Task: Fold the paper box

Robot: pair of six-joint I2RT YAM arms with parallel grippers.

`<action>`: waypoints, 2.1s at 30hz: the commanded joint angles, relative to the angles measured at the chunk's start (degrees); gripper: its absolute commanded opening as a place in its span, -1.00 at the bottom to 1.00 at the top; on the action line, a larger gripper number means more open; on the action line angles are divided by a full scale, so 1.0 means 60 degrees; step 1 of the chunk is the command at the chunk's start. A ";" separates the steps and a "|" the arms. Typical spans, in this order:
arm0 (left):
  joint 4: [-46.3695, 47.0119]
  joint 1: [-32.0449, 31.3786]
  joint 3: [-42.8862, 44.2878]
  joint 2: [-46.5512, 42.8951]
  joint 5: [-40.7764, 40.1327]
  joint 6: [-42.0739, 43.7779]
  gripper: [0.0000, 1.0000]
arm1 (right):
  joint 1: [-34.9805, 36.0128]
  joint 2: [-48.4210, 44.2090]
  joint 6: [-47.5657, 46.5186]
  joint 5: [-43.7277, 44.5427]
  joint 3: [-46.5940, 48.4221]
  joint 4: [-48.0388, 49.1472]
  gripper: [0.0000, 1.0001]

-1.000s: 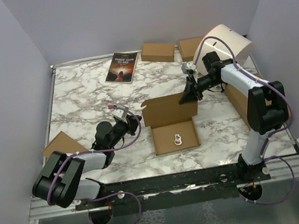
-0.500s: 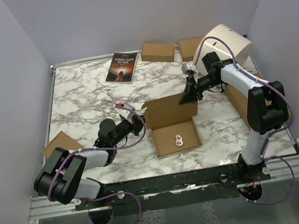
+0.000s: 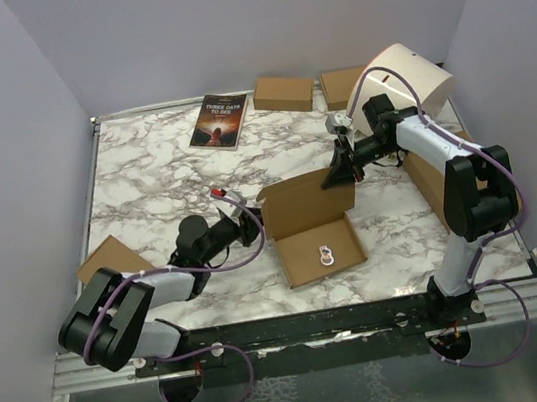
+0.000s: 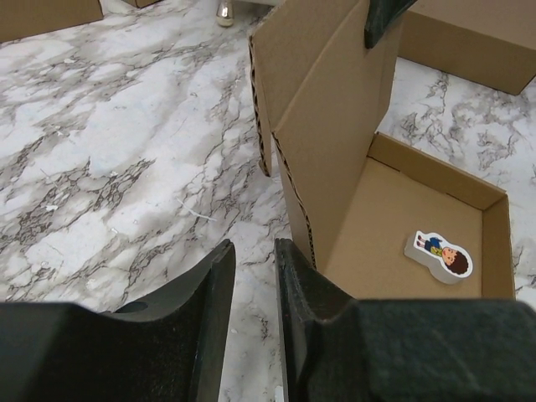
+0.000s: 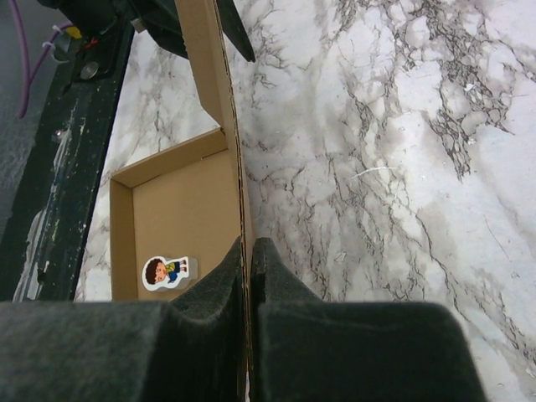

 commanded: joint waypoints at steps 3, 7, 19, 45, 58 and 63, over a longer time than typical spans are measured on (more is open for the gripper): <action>-0.0032 -0.0121 -0.0214 -0.0674 0.0495 0.0163 -0.40 | 0.0065 -0.0151 -0.0005 0.0037 -0.0095 0.0390 -0.98; -0.0214 -0.0122 -0.0390 -0.1056 0.0508 0.0191 -0.36 | 0.0069 -0.0163 -0.0113 0.0023 -0.0100 0.0306 -0.98; 0.0136 -0.0122 -0.0358 -0.0865 0.1328 0.0056 -0.27 | 0.0073 -0.0140 -0.0228 -0.0066 -0.0128 0.0237 -0.98; 0.1587 -0.0157 0.0184 0.0615 0.2259 -0.0381 -0.06 | 0.0230 -0.0154 -0.0594 -0.0194 -0.0186 -0.0031 -0.98; 0.2265 -0.0150 0.0035 0.0667 0.3011 -0.0498 -0.06 | 0.0230 -0.0284 -0.1100 -0.0404 -0.0217 -0.0336 -0.98; 0.2337 -0.0150 -0.0002 0.0663 0.3469 -0.0505 -0.06 | 0.0218 -0.0368 -0.1223 -0.0423 -0.0257 -0.0392 -0.98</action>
